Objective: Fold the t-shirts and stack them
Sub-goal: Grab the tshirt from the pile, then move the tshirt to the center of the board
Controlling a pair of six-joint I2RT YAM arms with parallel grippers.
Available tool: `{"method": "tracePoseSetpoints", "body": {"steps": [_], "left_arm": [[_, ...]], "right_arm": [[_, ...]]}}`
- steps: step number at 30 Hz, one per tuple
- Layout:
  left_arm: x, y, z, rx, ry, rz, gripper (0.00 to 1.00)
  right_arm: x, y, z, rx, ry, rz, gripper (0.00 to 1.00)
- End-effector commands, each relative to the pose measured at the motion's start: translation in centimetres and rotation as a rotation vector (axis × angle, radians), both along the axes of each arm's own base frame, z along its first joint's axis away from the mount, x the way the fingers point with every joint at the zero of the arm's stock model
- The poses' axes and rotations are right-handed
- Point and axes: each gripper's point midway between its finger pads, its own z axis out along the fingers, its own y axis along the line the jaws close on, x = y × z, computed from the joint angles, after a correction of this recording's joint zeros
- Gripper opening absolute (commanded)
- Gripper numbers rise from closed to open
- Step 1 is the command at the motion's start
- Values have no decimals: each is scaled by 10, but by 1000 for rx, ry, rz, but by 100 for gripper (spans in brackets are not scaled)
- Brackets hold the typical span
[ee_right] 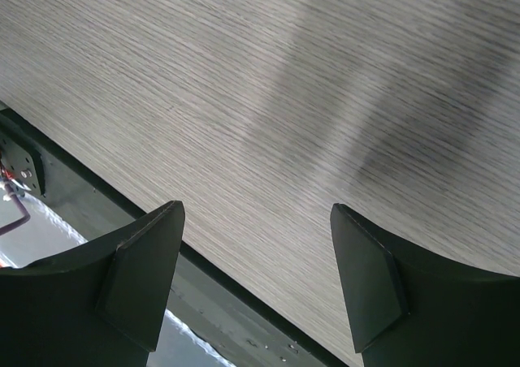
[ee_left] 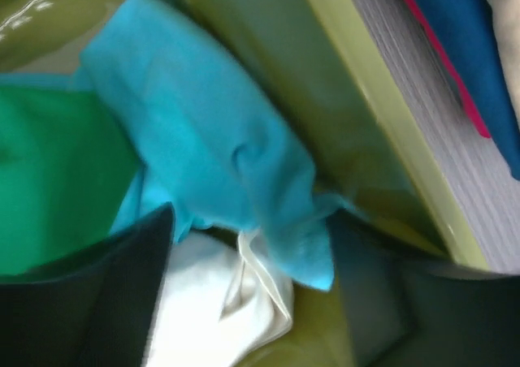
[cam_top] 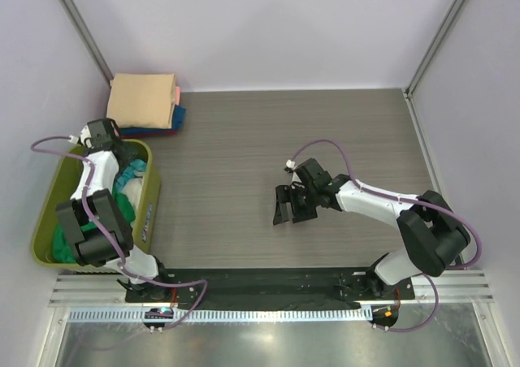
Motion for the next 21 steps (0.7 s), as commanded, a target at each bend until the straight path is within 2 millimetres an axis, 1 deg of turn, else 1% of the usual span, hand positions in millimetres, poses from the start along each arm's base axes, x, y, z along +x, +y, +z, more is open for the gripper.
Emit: {"method": "tracePoseSetpoints", "body": {"steps": [1, 2, 3, 4, 5, 7, 8, 9, 10, 11, 12, 13, 14, 16, 17, 18, 19, 20, 21], "left_arm": [[21, 10, 3, -8, -96, 28, 45], [19, 10, 9, -4, -104, 29, 26], [19, 10, 19, 4, -120, 26, 11], [18, 12, 32, 22, -144, 32, 0], [16, 13, 64, 56, -211, 35, 0], [13, 16, 101, 96, -277, 54, 0], [11, 16, 151, 129, -369, 56, 0], [10, 15, 174, 139, -413, 59, 0], [8, 12, 203, 152, -472, 57, 0], [6, 4, 250, 163, -570, 47, 0], [-1, -5, 285, 172, -656, 30, 0], [-3, -15, 312, 171, -724, 5, 0], [-5, -40, 363, 157, -858, -73, 0], [-9, -71, 408, 134, -980, -168, 0], [-8, -104, 431, 90, -1047, -283, 0], [-20, -128, 466, 76, -1131, -369, 0], [-14, -145, 475, 46, -1150, -431, 0], [-17, -177, 484, 0, -1173, -528, 0], [-21, -197, 491, -34, -1188, -624, 0]], "right_arm": [[4, 4, 10, 33, -55, 21, 79], [4, 4, 10, 34, -56, 21, 79], [3, 4, 10, 33, -56, 23, 79], [3, 4, 11, 33, -55, 21, 78], [3, 3, 11, 34, -55, 19, 79], [2, 4, 12, 40, -53, 15, 79], [2, 4, 14, 43, -56, 16, 79], [3, 5, 16, 49, -58, 14, 79], [3, 6, 18, 55, -59, 12, 79], [4, 8, 21, 63, -60, 9, 78], [5, 10, 26, 73, -69, 10, 78], [7, 11, 30, 80, -75, 7, 78], [12, 13, 39, 92, -103, -6, 78], [19, 13, 51, 102, -139, -29, 78], [26, 15, 61, 113, -162, -48, 78], [35, 10, 74, 112, -211, -90, 78], [37, 7, 82, 115, -229, -108, 78], [42, 5, 92, 122, -250, -134, 79], [47, 2, 105, 138, -279, -164, 79]]}}
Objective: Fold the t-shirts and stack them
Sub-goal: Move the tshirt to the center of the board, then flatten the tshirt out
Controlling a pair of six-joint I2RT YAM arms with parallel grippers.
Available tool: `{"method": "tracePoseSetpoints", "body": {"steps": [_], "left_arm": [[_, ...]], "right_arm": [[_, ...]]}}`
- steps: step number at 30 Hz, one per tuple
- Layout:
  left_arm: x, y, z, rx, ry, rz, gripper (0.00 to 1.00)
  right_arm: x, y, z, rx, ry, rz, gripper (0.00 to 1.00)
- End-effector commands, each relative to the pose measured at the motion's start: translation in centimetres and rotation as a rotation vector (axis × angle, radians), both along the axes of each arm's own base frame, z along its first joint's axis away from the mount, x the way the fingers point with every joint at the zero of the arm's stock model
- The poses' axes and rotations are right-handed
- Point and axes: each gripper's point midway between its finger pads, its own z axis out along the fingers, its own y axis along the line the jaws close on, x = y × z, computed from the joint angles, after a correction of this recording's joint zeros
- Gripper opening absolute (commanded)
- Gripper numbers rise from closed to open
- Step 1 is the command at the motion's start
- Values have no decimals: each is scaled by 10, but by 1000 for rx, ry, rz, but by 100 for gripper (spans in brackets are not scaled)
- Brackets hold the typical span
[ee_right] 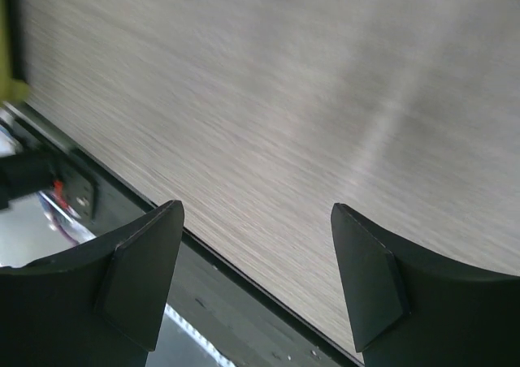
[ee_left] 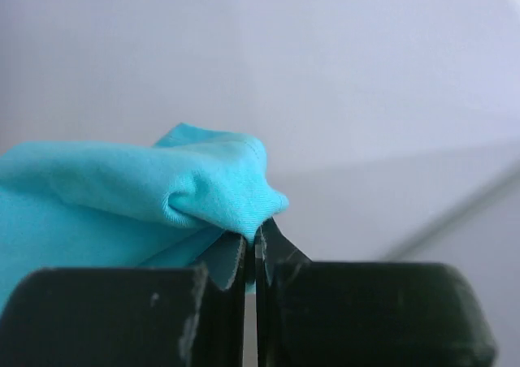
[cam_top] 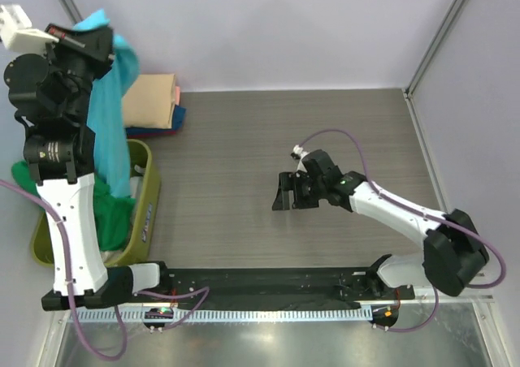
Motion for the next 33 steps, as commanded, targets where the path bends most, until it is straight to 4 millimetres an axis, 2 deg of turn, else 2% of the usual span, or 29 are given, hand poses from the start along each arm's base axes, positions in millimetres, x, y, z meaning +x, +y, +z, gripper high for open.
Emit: {"method": "tracePoseSetpoints", "body": {"steps": [1, 2, 4, 5, 6, 7, 8, 9, 10, 11, 12, 13, 14, 15, 17, 18, 19, 20, 21, 22, 26, 27, 28, 29, 30, 31, 32, 33], "left_arm": [[-2, -88, 38, 16, -104, -367, 0], [-6, -118, 39, 22, -104, -457, 0], [-11, -154, 36, 56, -100, -597, 0], [-5, -177, 23, 61, -63, -672, 0], [-3, -189, 11, 65, -26, -720, 1], [-4, -202, -6, 68, 30, -782, 9], [4, -220, -38, 72, 110, -834, 15], [2, -231, -55, 89, 146, -888, 25], [-1, -242, -77, 103, 198, -938, 69], [-8, -261, -115, 153, 273, -1013, 99], [-10, -266, -139, 176, 338, -1031, 100], [-16, -265, -170, 201, 451, -1030, 100], [-14, -262, -191, 237, 506, -993, 100], [-22, -257, -221, 238, 588, -981, 100], [-28, -249, -238, 226, 593, -945, 100], [-31, -242, -265, 208, 644, -904, 100], [-39, -234, -254, 209, 583, -879, 100], [-42, -229, -258, 208, 583, -855, 100], [-41, -220, -265, 219, 592, -804, 100], [-50, -213, -277, 222, 613, -785, 100], [-60, -202, -308, 215, 670, -746, 100], [-61, -201, -314, 215, 683, -740, 100], [-59, -196, -320, 216, 696, -710, 100], [-63, -192, -332, 214, 720, -693, 100], [-63, -189, -337, 213, 730, -680, 100], [-64, -188, -341, 214, 727, -672, 100], [-68, -184, -350, 216, 735, -664, 100], [-70, -182, -354, 217, 734, -653, 100]], "right_arm": [[34, -6, 76, 94, -204, -133, 79], [37, -11, 89, 105, -237, -156, 80], [42, -29, 109, 104, -297, -235, 82], [42, -35, 114, 102, -313, -259, 84], [42, -41, 118, 95, -323, -287, 86], [41, -51, 117, 72, -320, -321, 86], [44, -66, 124, 50, -354, -384, 87], [43, -75, 125, 33, -365, -422, 90], [39, -86, 121, 1, -355, -454, 91], [39, -99, 128, -5, -383, -517, 92], [36, -106, 125, -18, -383, -544, 94], [30, -113, 121, -35, -372, -568, 95], [28, -122, 127, -25, -390, -616, 96], [25, -127, 123, -30, -385, -635, 96], [19, -132, 120, -23, -379, -654, 97], [14, -129, 114, -18, -364, -630, 97], [15, -124, 113, -2, -361, -613, 97], [15, -119, 108, 2, -349, -584, 97], [14, -105, 93, -10, -294, -517, 98], [17, -99, 89, -9, -276, -499, 97], [34, -72, 63, -52, -191, -412, 98], [44, -66, 72, -42, -207, -411, 97], [55, -56, 61, -64, -189, -386, 98], [63, -51, 61, -67, -192, -370, 98], [79, -40, 74, -52, -215, -361, 98], [89, -36, 74, -66, -218, -360, 98], [105, -36, 52, -121, -177, -364, 98], [122, -30, 65, -102, -193, -374, 97]]}}
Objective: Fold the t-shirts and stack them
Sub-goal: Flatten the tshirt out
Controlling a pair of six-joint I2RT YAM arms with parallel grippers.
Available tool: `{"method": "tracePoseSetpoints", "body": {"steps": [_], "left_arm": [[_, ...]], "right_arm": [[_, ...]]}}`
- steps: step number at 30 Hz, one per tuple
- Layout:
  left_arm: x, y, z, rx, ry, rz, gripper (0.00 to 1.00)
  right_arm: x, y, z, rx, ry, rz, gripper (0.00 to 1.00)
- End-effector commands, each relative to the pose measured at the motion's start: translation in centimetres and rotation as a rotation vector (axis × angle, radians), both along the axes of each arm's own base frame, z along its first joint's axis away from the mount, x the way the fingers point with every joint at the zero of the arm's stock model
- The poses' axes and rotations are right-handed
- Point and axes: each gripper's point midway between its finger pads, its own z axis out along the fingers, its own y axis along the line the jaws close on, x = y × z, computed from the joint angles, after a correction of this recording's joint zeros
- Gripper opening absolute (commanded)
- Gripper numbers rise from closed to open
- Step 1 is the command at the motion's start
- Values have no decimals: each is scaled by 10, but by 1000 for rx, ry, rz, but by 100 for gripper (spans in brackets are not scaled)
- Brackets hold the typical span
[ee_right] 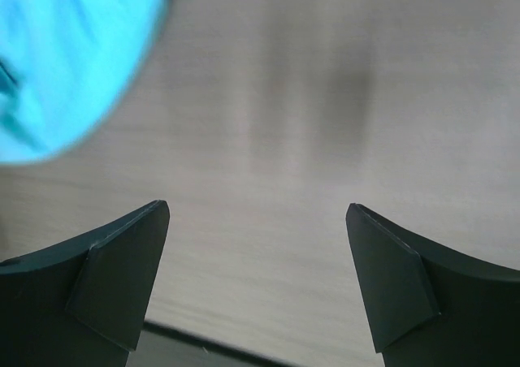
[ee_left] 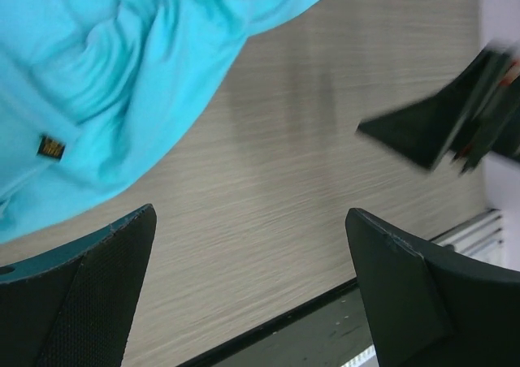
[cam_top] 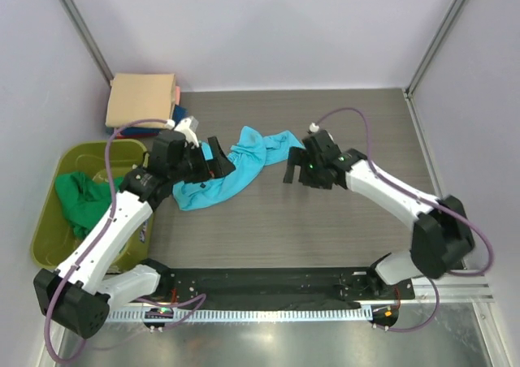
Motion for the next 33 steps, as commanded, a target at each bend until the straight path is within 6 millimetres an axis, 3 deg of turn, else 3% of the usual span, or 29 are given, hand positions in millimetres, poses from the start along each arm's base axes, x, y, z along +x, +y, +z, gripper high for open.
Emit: {"method": "tracePoseSetpoints", "body": {"steps": [1, 2, 3, 7, 8, 11, 12, 13, 15, 16, 19, 25, 28, 33], "left_arm": [[2, 13, -16, 26, -20, 71, 100], [3, 18, -18, 28, -23, 101, 100], [-3, 21, -28, 33, -14, 105, 100], [-9, 28, -40, 49, -12, 121, 100], [-10, 29, -41, 49, -11, 121, 100], [-14, 32, -47, 55, -11, 127, 100], [-14, 34, -49, 63, -13, 135, 100], [-15, 36, -54, 75, -7, 140, 100], [-13, 43, -63, 105, 5, 171, 100], [-12, 50, -68, 132, 14, 211, 100], [-10, 65, -85, 194, 47, 283, 100], [-3, 79, -126, 272, 122, 375, 100], [5, 79, -145, 294, 147, 403, 100], [24, 81, -166, 343, 162, 441, 100]], "right_arm": [[69, 27, 43, 74, -140, 16, 96], [81, 25, 18, 32, -93, 5, 95], [101, 20, 25, 34, -112, -25, 93], [150, -4, -19, -6, -35, -93, 84], [151, -4, -19, -5, -36, -93, 83], [172, -19, -44, -33, -2, -123, 81], [178, -13, -42, -8, -4, -95, 80], [181, -14, -56, -10, 23, -90, 80], [193, -10, -54, -2, 8, -77, 79], [195, -7, -64, -6, 22, -66, 79], [204, -2, -66, 8, 16, -54, 79], [204, 6, -86, 40, 52, -43, 73], [201, 7, -95, 51, 61, -43, 66], [198, 4, -107, 57, 82, -48, 45]]}}
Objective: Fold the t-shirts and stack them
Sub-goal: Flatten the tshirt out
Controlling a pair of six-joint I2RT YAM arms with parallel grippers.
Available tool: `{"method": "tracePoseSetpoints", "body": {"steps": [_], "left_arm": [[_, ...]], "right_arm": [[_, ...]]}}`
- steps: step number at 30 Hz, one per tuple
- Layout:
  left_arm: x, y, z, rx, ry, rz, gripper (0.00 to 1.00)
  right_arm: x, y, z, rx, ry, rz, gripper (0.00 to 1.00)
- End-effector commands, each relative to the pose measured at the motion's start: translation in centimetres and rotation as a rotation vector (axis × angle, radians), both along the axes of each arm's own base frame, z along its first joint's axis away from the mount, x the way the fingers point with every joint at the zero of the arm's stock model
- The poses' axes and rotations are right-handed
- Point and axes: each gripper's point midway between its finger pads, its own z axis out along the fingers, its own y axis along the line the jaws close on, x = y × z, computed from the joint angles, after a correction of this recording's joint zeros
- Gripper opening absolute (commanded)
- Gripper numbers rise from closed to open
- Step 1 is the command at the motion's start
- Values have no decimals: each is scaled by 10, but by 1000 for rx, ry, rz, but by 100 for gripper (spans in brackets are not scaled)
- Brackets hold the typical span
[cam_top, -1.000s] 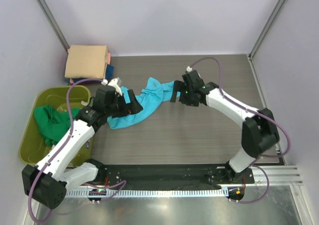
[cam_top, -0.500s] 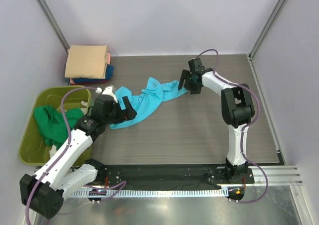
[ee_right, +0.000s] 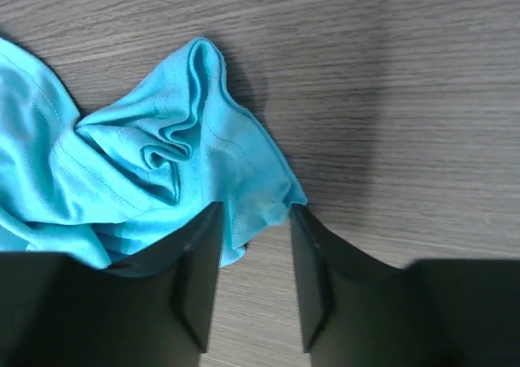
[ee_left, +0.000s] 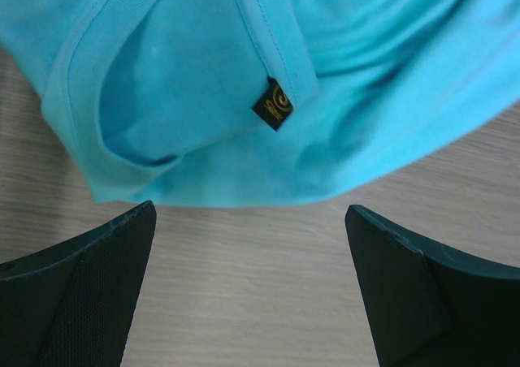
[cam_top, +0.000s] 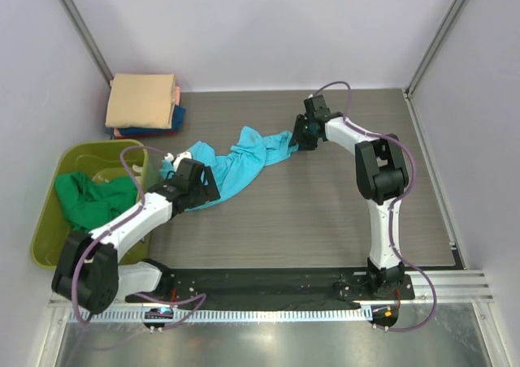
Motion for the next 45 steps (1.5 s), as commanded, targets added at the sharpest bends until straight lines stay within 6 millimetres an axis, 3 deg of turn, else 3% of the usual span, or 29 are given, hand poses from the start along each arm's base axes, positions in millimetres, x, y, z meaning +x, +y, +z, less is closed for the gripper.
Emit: {"method": "tracePoseSetpoints", "body": {"steps": [1, 4, 8, 11, 14, 15, 16, 20, 21, 24, 25, 26, 27, 28, 29, 30, 31, 32, 34, 35, 37, 38, 40, 41, 42, 43, 44, 45], "left_arm": [[33, 4, -2, 37, -72, 75, 100], [41, 8, -24, 72, -18, 91, 100], [50, 9, -38, 100, 1, 100, 98], [59, 9, -38, 99, -6, 104, 88], [68, 4, -38, 90, -15, 91, 45], [70, 2, -38, 86, -14, 83, 10], [72, 0, -36, 82, -13, 80, 0], [80, -13, -2, 21, -53, 52, 0], [83, -16, 25, 5, -88, 47, 0], [79, -16, 72, -8, -136, 33, 0], [77, -16, 97, -25, -186, 28, 0], [82, -19, 126, -47, -237, 24, 0], [76, -16, 137, -45, -235, 22, 0], [74, -18, 153, -60, -259, 12, 0], [74, -19, 183, -88, -315, 8, 0], [68, -18, 194, -89, -315, 3, 0], [66, -19, 207, -103, -330, -6, 0], [65, -19, 236, -129, -385, -8, 1], [60, -17, 254, -129, -398, -15, 3], [61, -16, 277, -131, -435, -19, 7], [65, -14, 293, -115, -457, -26, 12], [68, -17, 297, -107, -453, -47, 15], [87, -23, 294, -102, -402, -75, 20], [92, -36, 288, -146, -364, -134, 24], [115, -39, 256, -133, -268, -145, 33], [127, -44, 249, -141, -246, -169, 41], [142, -45, 228, -124, -196, -174, 57], [159, -51, 189, -148, -67, -204, 65]], "right_arm": [[-8, -2, -24, 10, 49, 5, 42], [-7, -8, -25, 24, 49, -13, 31], [-8, -17, -32, 44, 63, -24, 15], [-7, -20, -32, 59, 60, -22, 5], [-8, -21, -38, 69, 68, -22, 1], [-7, -21, -38, 77, 62, -23, 1], [-6, -21, -37, 81, 60, -27, 1], [-7, -27, -24, 104, 29, -54, 1], [-3, -30, -6, 111, -11, -66, 1], [-7, -38, 21, 125, -55, -87, 1], [-7, -41, 50, 140, -110, -91, 1], [-9, -43, 61, 149, -128, -99, 1], [-16, -47, 68, 152, -137, -106, 1], [-20, -49, 100, 170, -196, -116, 1], [-24, -54, 115, 176, -226, -125, 1], [-33, -57, 120, 176, -232, -134, 1], [-41, -62, 154, 192, -298, -143, 1], [-49, -68, 162, 190, -309, -158, 1], [-65, -80, 187, 183, -342, -183, 1], [-79, -91, 208, 175, -376, -205, 1], [-92, -105, 231, 159, -418, -236, 1], [-102, -114, 252, 149, -465, -251, 1], [-116, -128, 255, 122, -450, -280, 1], [-121, -133, 253, 108, -441, -290, 1], [-128, -139, 251, 95, -430, -305, 1], [-131, -143, 245, 85, -419, -314, 1], [-136, -146, 230, 73, -385, -321, 1], [-138, -152, 221, 62, -366, -336, 1]]}}
